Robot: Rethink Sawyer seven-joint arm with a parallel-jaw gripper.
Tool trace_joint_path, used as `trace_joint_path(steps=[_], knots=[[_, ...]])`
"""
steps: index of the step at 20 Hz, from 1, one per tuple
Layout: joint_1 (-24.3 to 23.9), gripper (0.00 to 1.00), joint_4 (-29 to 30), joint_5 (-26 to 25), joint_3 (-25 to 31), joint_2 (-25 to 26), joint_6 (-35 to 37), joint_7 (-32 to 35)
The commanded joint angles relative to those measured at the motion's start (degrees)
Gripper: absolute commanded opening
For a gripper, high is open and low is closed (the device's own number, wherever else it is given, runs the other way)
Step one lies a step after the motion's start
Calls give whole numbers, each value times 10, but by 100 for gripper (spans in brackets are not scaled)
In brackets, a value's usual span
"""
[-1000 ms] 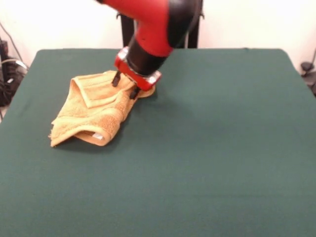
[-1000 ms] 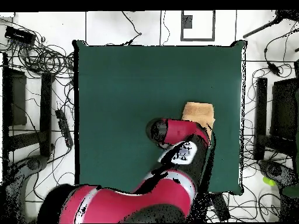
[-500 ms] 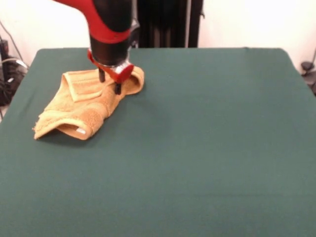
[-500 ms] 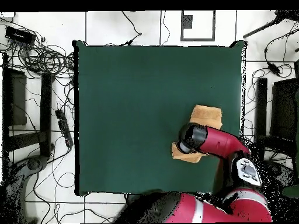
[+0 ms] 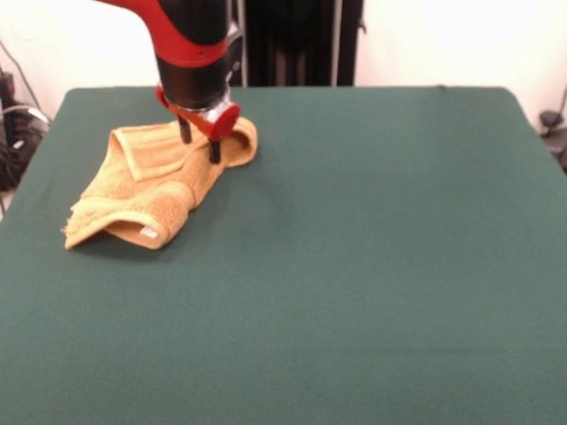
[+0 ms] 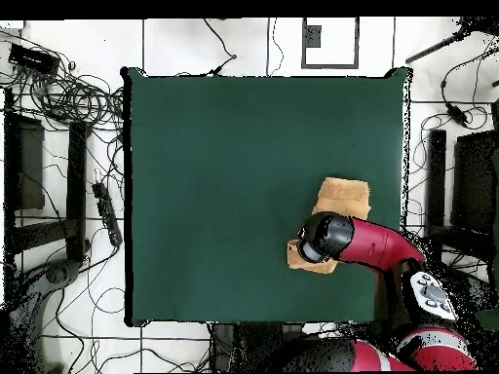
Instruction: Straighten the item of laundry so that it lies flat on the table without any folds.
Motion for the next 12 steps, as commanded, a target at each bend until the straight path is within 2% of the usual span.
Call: trace_joint_path(steps=[1, 6, 9, 12], knots=[[-3, 100, 71, -41, 105, 7, 46, -99], [-12, 100, 104, -44, 112, -30, 62, -84], [-16, 100, 117, -47, 118, -51, 90, -98], [1, 100, 123, -68, 103, -54, 121, -104]])
